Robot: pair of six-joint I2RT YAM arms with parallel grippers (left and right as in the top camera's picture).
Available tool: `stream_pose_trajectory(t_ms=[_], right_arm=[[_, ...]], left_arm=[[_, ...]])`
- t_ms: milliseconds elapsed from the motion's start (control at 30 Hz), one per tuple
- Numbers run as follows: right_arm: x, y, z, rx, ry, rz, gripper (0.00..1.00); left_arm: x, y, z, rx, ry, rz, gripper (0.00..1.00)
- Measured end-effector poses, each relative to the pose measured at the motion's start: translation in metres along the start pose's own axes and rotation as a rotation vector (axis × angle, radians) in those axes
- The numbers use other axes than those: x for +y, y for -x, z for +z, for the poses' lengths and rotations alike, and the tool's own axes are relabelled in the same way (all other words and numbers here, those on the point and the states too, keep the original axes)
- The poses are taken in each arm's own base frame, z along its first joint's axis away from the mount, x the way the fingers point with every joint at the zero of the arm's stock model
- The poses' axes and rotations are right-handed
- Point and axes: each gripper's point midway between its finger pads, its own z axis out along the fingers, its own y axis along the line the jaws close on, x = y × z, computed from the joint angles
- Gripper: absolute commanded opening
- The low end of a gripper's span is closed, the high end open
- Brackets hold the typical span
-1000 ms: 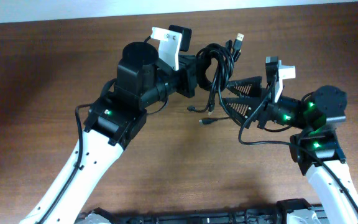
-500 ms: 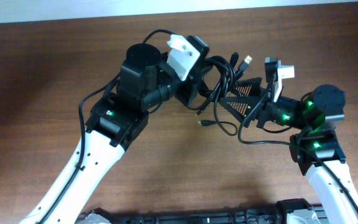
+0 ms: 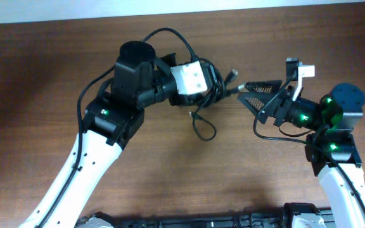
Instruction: Untangle cables
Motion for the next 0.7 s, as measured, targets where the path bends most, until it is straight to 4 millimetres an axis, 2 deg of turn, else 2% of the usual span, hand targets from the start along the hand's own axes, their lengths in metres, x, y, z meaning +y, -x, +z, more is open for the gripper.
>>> stream_pose_trajectory(t_ms=[133,233,500,700], right_arm=[[0.004,-0.002,-0.001,0.014,0.025,-0.009,0.83],[0.006,-0.003,-0.001,0.020,0.033,-0.009,0.83],[0.008,-0.004,-0.001,0.027,0.047,-0.018,0.83],[0.017,-0.004,-0.001,0.039,0.087,-0.055,0.83]], left_arm=[[-0.026,0.005,-0.002,-0.054,-0.123,0.102,0.00],[-0.036,0.011,-0.004,-0.107,-0.176,0.172,0.00],[-0.051,0.028,-0.006,-0.219,-0.233,0.320,0.00],[-0.057,0.035,0.013,-0.267,-0.231,0.426,0.00]])
